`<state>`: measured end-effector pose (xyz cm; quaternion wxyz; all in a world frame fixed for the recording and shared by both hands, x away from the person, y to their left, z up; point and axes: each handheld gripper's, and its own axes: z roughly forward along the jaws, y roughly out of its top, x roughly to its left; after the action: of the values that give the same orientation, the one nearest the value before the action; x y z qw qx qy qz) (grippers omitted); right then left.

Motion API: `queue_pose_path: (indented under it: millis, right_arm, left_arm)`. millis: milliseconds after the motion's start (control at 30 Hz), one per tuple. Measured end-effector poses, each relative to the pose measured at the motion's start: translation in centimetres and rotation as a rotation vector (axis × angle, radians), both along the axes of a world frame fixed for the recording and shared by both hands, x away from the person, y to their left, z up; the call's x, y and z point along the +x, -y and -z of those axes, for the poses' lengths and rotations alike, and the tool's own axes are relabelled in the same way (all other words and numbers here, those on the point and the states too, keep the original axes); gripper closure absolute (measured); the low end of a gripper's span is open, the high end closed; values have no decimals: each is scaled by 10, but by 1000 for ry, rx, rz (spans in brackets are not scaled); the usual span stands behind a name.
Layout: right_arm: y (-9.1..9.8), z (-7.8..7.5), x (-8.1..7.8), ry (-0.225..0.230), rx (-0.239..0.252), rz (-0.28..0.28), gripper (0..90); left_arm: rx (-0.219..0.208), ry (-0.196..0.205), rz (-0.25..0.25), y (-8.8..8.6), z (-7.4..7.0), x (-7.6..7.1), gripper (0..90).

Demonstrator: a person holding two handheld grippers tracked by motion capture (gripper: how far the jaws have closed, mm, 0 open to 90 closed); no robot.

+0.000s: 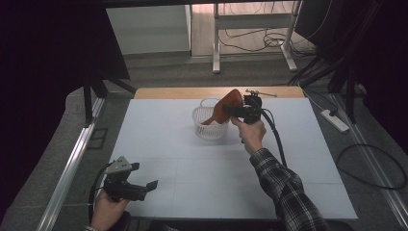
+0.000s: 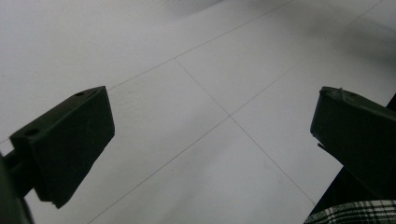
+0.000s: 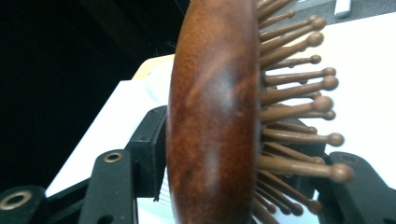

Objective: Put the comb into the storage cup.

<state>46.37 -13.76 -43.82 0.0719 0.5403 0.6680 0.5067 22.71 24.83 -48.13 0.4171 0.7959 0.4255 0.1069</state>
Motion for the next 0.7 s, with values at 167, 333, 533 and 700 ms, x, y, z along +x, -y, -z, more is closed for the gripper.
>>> queue_pose_path:
  millis: [167, 333, 533, 700]
  right_arm:
    - [1, 2, 0, -2, -8, -9, 394]
    - [-1, 4, 0, -3, -35, -21, 378]
    - [-2, 3, -1, 5, -64, -40, 366]
    - [-1, 2, -2, 10, -85, -56, 328]
  left_arm:
    - [8, 1, 1, 1, 0, 0, 0]
    - [6, 0, -1, 0, 0, 0, 0]
    - [3, -2, -1, 0, 0, 0, 0]
    - [3, -3, -1, 0, 0, 0, 0]
